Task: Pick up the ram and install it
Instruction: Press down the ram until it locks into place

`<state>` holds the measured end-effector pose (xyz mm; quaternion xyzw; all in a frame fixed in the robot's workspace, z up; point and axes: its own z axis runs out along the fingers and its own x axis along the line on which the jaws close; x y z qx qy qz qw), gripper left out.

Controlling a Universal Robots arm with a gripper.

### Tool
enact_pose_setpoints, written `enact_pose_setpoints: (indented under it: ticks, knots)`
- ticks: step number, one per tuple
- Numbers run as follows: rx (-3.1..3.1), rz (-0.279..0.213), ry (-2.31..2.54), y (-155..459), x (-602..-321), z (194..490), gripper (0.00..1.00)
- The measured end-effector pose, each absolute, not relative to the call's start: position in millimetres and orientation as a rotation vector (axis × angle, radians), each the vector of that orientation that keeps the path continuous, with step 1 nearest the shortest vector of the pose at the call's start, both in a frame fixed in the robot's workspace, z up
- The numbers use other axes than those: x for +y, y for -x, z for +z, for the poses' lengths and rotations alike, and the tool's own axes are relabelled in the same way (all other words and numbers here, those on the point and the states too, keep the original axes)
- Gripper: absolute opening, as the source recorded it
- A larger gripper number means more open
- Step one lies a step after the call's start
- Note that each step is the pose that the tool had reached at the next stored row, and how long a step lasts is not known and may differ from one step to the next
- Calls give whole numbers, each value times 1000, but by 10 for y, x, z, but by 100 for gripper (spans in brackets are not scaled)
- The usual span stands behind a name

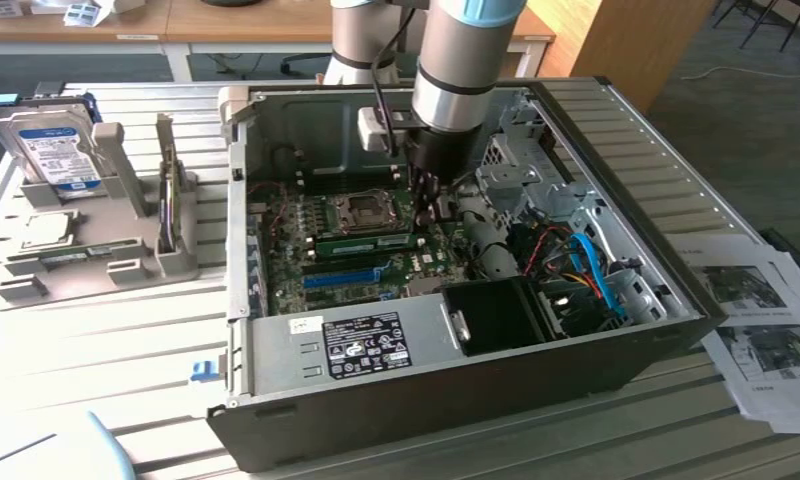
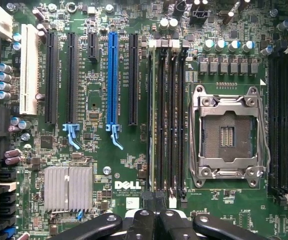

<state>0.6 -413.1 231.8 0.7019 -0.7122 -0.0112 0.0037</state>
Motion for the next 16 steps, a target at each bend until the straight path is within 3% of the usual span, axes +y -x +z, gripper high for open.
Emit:
enact_pose_setpoints:
  ticks: [16]
  knots:
    - [-2232,-35,-2200,-6,-4111,2283,9]
